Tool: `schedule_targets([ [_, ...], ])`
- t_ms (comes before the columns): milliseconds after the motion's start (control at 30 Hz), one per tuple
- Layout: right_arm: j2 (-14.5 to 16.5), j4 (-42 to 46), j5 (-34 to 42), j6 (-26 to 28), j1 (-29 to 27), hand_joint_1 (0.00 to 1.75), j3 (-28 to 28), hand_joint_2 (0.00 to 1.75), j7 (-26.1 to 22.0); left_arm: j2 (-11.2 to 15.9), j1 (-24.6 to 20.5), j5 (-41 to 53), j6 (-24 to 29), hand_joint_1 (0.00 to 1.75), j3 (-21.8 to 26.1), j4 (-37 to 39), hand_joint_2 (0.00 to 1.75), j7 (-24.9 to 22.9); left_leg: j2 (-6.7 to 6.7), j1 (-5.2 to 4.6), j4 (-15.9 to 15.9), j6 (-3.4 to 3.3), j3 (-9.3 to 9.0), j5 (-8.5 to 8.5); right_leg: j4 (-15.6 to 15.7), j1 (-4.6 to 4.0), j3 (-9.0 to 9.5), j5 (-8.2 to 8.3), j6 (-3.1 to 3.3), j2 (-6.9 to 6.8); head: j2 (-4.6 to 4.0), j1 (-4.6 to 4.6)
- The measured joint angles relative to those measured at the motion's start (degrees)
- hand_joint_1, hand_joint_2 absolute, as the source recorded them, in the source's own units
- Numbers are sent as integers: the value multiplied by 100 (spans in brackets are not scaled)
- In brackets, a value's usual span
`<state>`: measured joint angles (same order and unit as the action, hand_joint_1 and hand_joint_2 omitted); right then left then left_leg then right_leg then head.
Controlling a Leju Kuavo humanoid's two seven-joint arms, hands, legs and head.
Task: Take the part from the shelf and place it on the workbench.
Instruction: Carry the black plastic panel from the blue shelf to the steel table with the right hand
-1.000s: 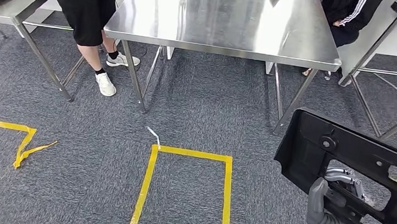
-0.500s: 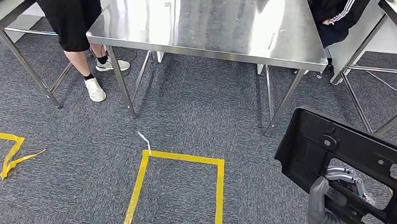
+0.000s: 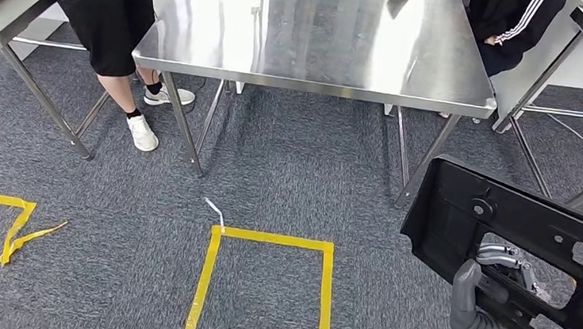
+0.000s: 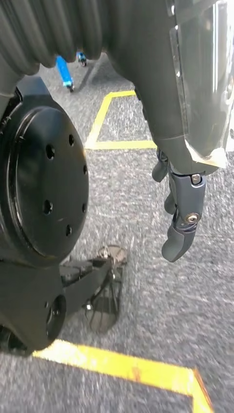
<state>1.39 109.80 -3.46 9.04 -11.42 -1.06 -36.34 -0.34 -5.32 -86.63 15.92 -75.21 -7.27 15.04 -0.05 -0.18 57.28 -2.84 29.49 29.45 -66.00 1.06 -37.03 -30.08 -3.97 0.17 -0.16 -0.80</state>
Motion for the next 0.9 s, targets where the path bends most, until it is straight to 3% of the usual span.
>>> schedule_targets([
  [33,0,-5,-8,-21,14,175,0,175,14,-2,0,-8,3,0,0,4,175,4,-1,4,-2,52,-74,74,374,-4,115,207,-18,-40,0,-5],
  [67,1,-11,-15,-37,24,175,0,175,27,-3,0,-15,6,0,-1,8,175,7,4,6,1,106,-142,132,697,-12,242,363,22,-70,0,0],
  [133,1,-15,-21,-55,47,175,4,175,38,-7,-4,-22,12,0,-1,11,175,8,16,7,36,166,-180,167,704,-28,291,350,194,-71,1,19],
  [200,3,-13,-27,-70,72,175,10,175,41,-11,-16,-27,17,0,-2,10,175,8,15,26,287,207,-73,180,718,-3,371,317,290,-41,1,42],
  [267,10,-11,-34,-92,96,175,11,175,45,-15,-31,-33,21,0,-2,10,175,8,9,37,958,250,351,316,727,-1,459,257,373,-32,1,54],
  [333,18,-12,-39,-105,103,175,12,175,47,-18,-37,-44,21,0,-1,10,175,14,9,37,1649,273,891,578,727,-23,532,179,426,-21,1,61],
  [367,22,-12,-40,-107,103,175,12,175,48,-19,-38,-46,21,0,-1,10,175,19,8,33,1774,264,1064,628,727,-37,583,135,436,-12,1,61],
  [400,25,-13,-40,-108,104,175,12,175,49,-21,-41,-49,21,0,0,10,175,25,7,27,1727,240,1142,574,728,-50,644,89,439,-2,1,63],
  [433,28,-13,-40,-109,106,175,12,175,49,-21,-44,-47,21,0,0,10,175,29,6,13,1482,196,1116,386,730,-64,714,38,440,6,1,62],
  [500,36,-13,-39,-114,112,175,12,175,50,-15,-38,-50,23,0,-1,13,175,28,-7,-44,780,67,921,-147,739,-85,818,-61,433,19,1,58],
  [533,42,-16,-42,-119,116,175,12,175,52,-8,-35,-52,24,0,-1,16,175,27,-20,-83,487,14,833,-318,751,-91,853,-112,415,30,1,53],
  [567,46,-18,-46,-127,122,175,12,175,56,-3,-33,-57,28,0,-2,19,175,27,-33,-118,313,-21,775,-394,784,-92,875,-150,389,40,1,54],
  [667,56,-24,-69,-159,137,175,11,175,71,0,-26,-89,55,0,-2,21,175,21,-46,-142,74,-87,588,-377,760,-95,1005,-109,256,47,1,65],
  [733,57,-27,-79,-178,168,175,11,175,80,-3,-24,-110,84,0,-1,23,175,16,-34,-107,-31,-148,378,-383,426,-96,893,-89,199,35,0,48],
  [833,52,-44,-86,-213,202,175,8,175,99,-18,-29,-151,113,0,0,27,175,15,-33,-79,-65,-169,193,-262,-580,-68,175,-375,210,26,0,31],
  [900,48,-72,-85,-232,203,175,8,175,111,-36,-15,-167,121,0,0,28,175,16,-53,-61,-65,-142,55,-132,-801,-24,-187,-603,162,24,0,30],
])
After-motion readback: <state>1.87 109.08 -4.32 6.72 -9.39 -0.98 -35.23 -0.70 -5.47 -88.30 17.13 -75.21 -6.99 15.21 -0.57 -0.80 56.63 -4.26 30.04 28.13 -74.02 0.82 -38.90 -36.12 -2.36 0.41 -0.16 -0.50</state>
